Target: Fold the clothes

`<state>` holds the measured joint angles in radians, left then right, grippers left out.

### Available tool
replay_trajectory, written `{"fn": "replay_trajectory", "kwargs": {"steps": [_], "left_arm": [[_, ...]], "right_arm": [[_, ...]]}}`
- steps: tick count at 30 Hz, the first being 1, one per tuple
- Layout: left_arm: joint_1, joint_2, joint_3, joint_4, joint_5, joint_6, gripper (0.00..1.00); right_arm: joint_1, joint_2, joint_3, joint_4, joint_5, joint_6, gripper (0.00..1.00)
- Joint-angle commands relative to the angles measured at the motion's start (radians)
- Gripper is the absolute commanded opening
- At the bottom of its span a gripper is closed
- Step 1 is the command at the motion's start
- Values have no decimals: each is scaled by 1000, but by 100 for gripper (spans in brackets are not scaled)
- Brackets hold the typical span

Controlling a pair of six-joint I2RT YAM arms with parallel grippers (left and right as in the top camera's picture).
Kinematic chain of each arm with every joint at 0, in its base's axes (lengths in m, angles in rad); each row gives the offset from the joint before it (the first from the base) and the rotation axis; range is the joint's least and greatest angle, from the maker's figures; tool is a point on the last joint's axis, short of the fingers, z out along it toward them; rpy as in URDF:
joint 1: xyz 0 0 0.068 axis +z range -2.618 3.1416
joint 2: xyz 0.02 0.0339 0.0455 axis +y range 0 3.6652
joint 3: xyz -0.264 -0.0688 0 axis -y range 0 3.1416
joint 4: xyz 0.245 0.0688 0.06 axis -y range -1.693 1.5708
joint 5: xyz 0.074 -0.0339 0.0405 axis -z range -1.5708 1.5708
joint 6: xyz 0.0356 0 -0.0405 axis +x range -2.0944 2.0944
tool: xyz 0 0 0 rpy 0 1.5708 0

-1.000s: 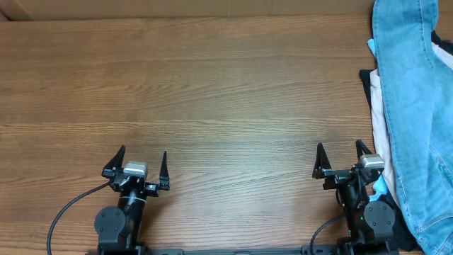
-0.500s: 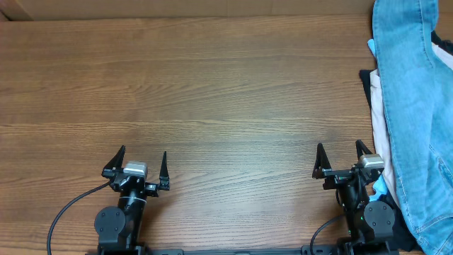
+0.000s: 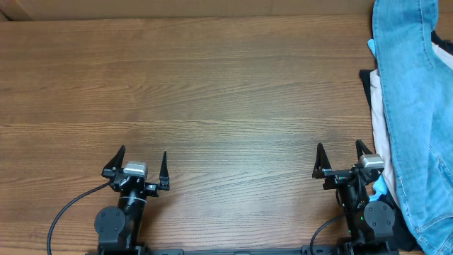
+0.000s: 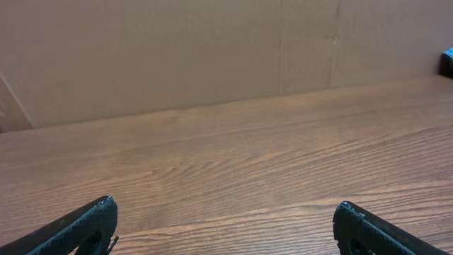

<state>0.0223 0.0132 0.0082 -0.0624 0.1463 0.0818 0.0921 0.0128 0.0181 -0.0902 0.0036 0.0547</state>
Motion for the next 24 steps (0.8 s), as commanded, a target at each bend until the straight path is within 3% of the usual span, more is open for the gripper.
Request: {"fn": "replay_trajectory", "kwargs": {"steps": [1, 16, 24], "left_arm": [[5, -7, -3, -1, 4, 11, 100], [5, -7, 5, -11, 2, -132, 100], [5, -6, 93, -72, 2, -172, 100]], "right_arm": [[-5, -10, -10, 6, -6, -3, 100], [-5, -10, -8, 5, 6, 1, 100], [-5, 18, 79, -114, 88, 1, 100]]}}
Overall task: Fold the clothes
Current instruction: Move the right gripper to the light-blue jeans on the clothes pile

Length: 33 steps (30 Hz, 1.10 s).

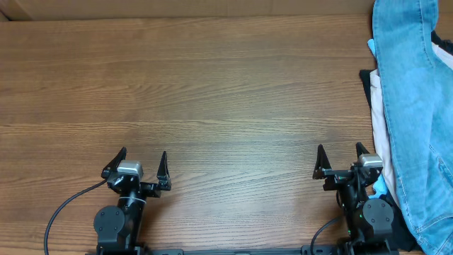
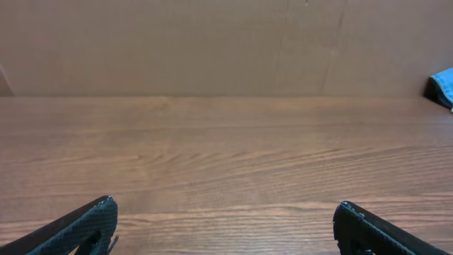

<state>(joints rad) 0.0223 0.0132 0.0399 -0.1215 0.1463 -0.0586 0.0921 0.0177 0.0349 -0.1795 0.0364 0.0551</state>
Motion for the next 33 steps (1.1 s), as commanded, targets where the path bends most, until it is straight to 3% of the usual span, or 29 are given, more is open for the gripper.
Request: {"fn": "replay_trajectory", "kwargs": {"steps": [1, 10, 24, 29, 33], "left_arm": [[5, -2, 80, -26, 0, -32, 100], [5, 205, 248, -92, 0, -32, 100], [5, 779, 706, -423, 74, -32, 100], [5, 873, 749, -405, 99, -36, 100], [5, 906, 749, -397, 98, -35, 100]], "right_arm": [[-5, 25, 83, -42, 68, 1, 100], [-5, 253, 324, -166, 175, 94, 100], [-5, 919, 893, -610, 152, 109, 100], [-5, 1041, 973, -664, 202, 113, 100], [-63, 1096, 972, -711, 331, 269, 100]]}}
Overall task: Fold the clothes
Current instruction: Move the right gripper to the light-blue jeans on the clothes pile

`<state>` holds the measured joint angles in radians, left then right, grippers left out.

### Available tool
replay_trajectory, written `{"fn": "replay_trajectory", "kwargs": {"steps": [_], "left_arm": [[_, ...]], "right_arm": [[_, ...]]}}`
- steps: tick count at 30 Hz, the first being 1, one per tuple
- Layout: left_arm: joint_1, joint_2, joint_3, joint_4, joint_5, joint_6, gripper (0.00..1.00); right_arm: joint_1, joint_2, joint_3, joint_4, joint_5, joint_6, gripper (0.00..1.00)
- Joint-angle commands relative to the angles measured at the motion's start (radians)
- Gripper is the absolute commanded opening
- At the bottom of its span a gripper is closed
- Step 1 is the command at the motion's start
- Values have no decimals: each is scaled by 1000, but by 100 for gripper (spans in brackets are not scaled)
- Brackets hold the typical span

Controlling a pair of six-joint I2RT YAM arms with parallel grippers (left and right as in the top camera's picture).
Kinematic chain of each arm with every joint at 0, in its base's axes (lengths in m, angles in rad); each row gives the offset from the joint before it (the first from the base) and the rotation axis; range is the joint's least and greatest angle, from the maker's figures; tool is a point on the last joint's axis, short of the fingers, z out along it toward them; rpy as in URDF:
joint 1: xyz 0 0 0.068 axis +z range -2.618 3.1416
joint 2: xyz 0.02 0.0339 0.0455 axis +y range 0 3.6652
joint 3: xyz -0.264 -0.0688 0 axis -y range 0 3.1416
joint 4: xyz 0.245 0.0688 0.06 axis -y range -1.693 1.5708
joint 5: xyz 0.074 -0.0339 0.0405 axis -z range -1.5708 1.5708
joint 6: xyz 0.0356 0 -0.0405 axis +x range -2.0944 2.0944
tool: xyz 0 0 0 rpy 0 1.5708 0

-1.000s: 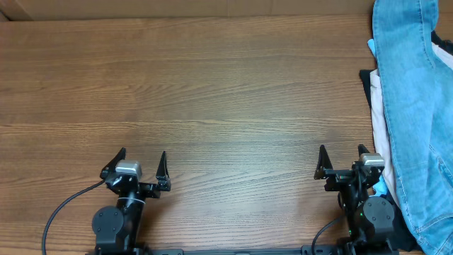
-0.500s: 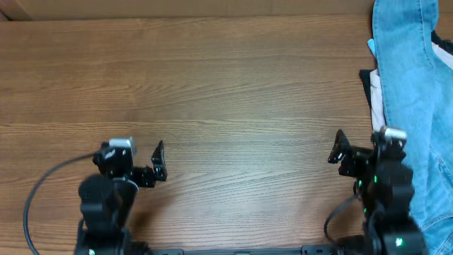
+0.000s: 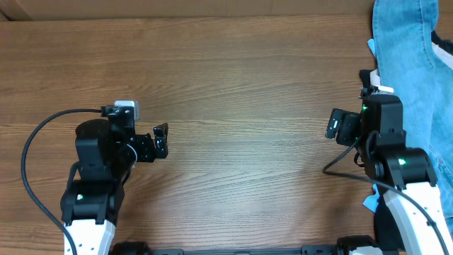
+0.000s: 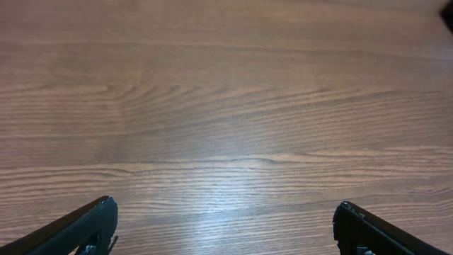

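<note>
The clothes lie in a pile at the table's right edge, with a blue denim garment point(image 3: 407, 49) on top and a black piece point(image 3: 365, 75) showing under it. My right gripper point(image 3: 368, 126) hangs raised beside the pile. Only one of its fingers point(image 3: 337, 126) shows, standing far out from the wrist, so it is open and holds nothing. My left gripper point(image 3: 131, 138) is raised over bare wood at the left. In the left wrist view my left gripper point(image 4: 226, 216) is wide open, with only tabletop between the fingers point(image 4: 88, 223).
The wooden table point(image 3: 241, 85) stretches between the two arms. A black cable point(image 3: 32, 142) loops out from the left arm. A cardboard wall point(image 3: 177, 7) runs along the far edge. A light blue scrap point(image 3: 371, 202) lies by the right arm's base.
Both arms have risen from their low rest near the front edge and now stand further out over the table. The left wrist camera now looks down at the wood instead of along it.
Both arms were parked low at the front edge with grippers open. The left wrist then turned slightly, bringing the far right pile into its view. Now both arms are lifted and forward, the right one next to the pile. The clothes have not moved.
</note>
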<state>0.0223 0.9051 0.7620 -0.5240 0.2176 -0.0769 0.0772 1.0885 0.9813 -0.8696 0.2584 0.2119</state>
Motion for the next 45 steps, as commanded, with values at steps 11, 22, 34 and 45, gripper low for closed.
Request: {"fn": "replay_trajectory", "kwargs": {"steps": [11, 22, 34, 45], "left_arm": [[5, 21, 26, 36, 27, -18, 100], [5, 22, 26, 81, 27, -36, 100], [5, 23, 26, 108, 27, -36, 100], [5, 22, 26, 114, 27, -36, 100]], "right_arm": [[-372, 275, 20, -158, 121, 119, 100], [-408, 452, 20, -176, 247, 187, 100], [-408, 456, 19, -184, 310, 186, 51], [-408, 457, 19, -219, 248, 186, 53]]}}
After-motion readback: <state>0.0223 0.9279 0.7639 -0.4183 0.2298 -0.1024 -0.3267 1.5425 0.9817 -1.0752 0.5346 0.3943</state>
